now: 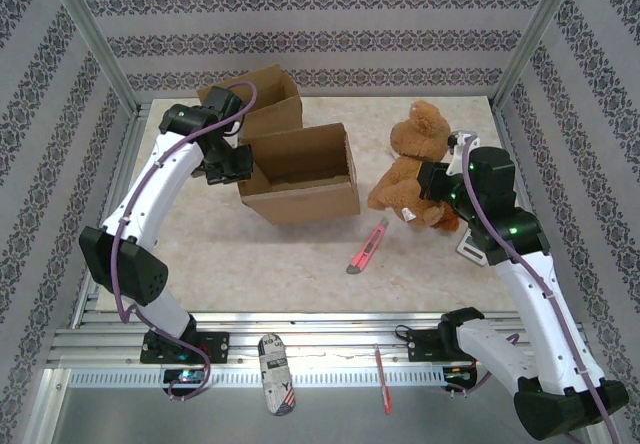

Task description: Unpack the express box

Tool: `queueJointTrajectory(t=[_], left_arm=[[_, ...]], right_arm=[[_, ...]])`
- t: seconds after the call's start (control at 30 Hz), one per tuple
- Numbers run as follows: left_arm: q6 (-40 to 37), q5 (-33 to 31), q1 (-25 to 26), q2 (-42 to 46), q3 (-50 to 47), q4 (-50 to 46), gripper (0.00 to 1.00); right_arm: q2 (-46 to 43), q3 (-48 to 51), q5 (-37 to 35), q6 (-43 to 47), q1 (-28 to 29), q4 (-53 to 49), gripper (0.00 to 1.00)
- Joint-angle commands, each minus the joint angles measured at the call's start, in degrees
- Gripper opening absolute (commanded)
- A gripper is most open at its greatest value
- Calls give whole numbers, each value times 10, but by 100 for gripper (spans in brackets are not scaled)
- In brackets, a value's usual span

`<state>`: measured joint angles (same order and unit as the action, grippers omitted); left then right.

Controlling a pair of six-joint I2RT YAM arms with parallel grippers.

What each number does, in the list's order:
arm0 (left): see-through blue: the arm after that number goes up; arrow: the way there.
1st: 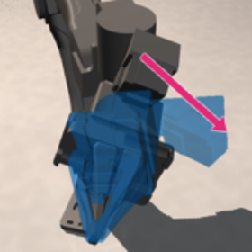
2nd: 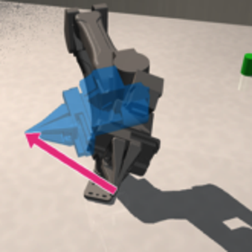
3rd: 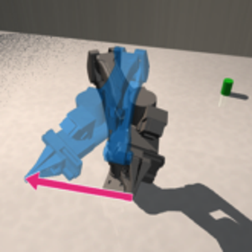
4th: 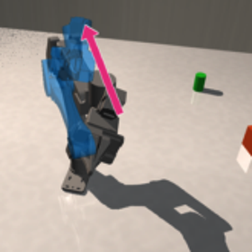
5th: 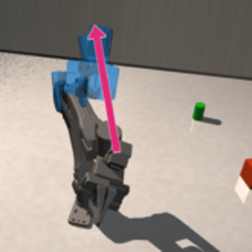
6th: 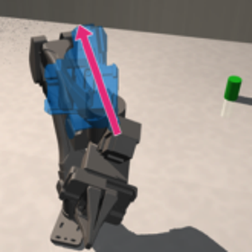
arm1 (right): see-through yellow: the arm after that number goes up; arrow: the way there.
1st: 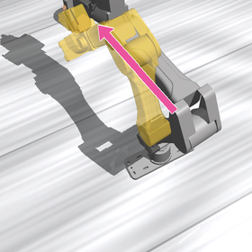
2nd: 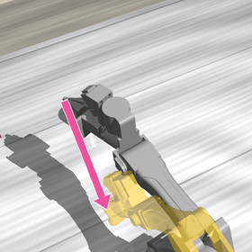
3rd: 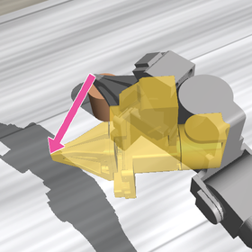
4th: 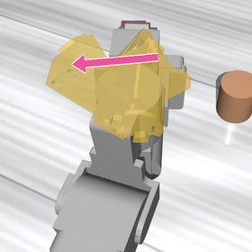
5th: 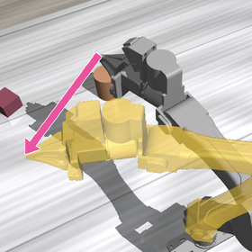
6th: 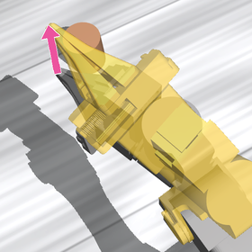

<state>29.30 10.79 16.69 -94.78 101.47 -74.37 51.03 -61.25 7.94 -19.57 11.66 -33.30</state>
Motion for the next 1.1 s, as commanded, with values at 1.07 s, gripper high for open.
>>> queueJointTrajectory(t=[1.07], left_arm=[[101,33,-17,-124,124,-3,17]], right_arm=[[47,6,12,0,-38,-38,0]])
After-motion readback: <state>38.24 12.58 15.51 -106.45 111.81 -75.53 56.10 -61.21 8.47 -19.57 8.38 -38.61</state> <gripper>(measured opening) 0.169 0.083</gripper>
